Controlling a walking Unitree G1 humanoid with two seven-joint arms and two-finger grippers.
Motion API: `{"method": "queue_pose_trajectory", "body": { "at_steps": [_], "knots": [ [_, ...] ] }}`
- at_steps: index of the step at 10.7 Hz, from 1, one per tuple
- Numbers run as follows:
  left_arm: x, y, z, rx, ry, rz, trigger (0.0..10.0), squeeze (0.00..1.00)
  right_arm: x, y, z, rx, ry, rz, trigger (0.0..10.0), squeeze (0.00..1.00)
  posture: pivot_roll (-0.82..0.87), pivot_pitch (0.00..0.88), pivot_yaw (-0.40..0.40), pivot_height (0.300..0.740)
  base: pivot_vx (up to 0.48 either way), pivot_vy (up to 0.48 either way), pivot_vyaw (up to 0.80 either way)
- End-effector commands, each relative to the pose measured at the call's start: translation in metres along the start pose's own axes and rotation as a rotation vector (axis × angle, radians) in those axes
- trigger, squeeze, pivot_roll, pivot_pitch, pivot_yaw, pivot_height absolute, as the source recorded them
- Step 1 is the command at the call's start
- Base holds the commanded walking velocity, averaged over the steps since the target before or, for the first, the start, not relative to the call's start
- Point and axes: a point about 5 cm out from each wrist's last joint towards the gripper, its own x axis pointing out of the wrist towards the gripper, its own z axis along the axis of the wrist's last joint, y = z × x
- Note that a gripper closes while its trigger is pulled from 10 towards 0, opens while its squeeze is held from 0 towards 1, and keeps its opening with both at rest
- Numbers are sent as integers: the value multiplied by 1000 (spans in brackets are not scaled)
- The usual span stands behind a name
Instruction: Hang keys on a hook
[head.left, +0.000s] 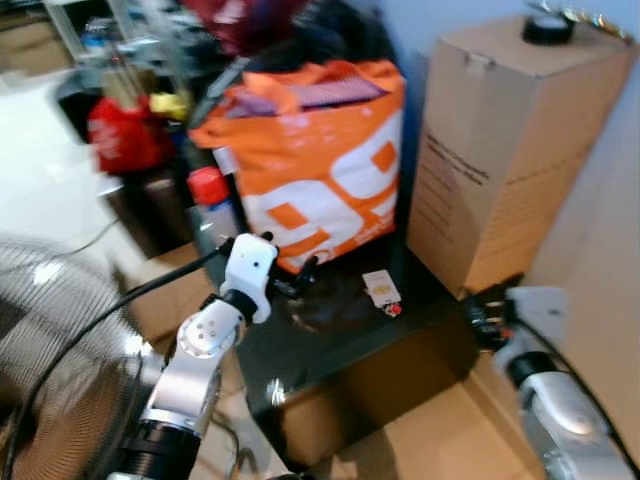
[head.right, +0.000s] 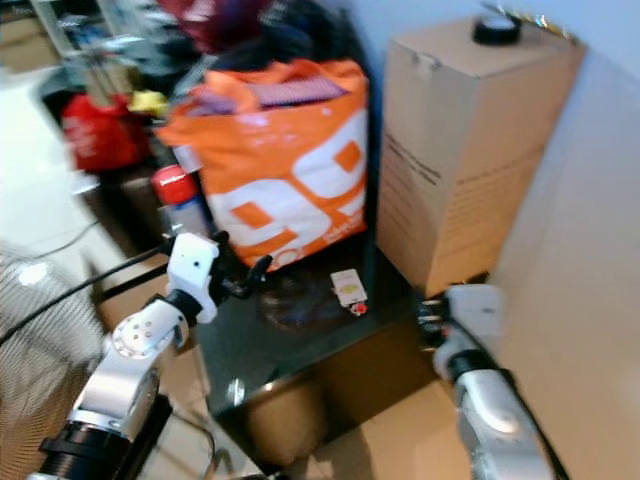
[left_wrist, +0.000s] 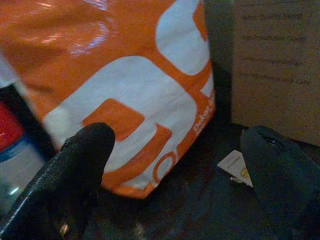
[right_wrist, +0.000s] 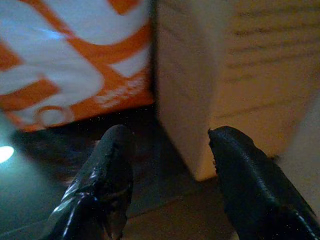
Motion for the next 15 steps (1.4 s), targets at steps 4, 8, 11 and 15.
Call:
{"method": "queue_pose_trajectory", "body": {
  "at_steps": [4, 8, 11, 15],
  "knots": [
    [-7, 4, -3, 0, 7, 26, 10000, 239, 4, -3, 1, -12, -2, -10, 10000, 0, -200, 16, 104, 740, 0, -457, 600],
    [-6, 6, -2, -35, -4, 47, 10000, 267, 5, -3, 1, -4, -6, -37, 10000, 0, -197, 14, 98, 740, 83, 0, 0],
    [-6, 5, -3, -34, 1, 44, 10000, 271, 6, -4, 2, -3, -6, -43, 10000, 0, -199, 14, 96, 740, 358, 0, -267],
    [-6, 6, -4, -36, 3, 41, 10000, 267, 6, -3, 3, -104, -6, -7, 10000, 0, -202, 13, 92, 740, 359, 0, 66]
  ]
}}
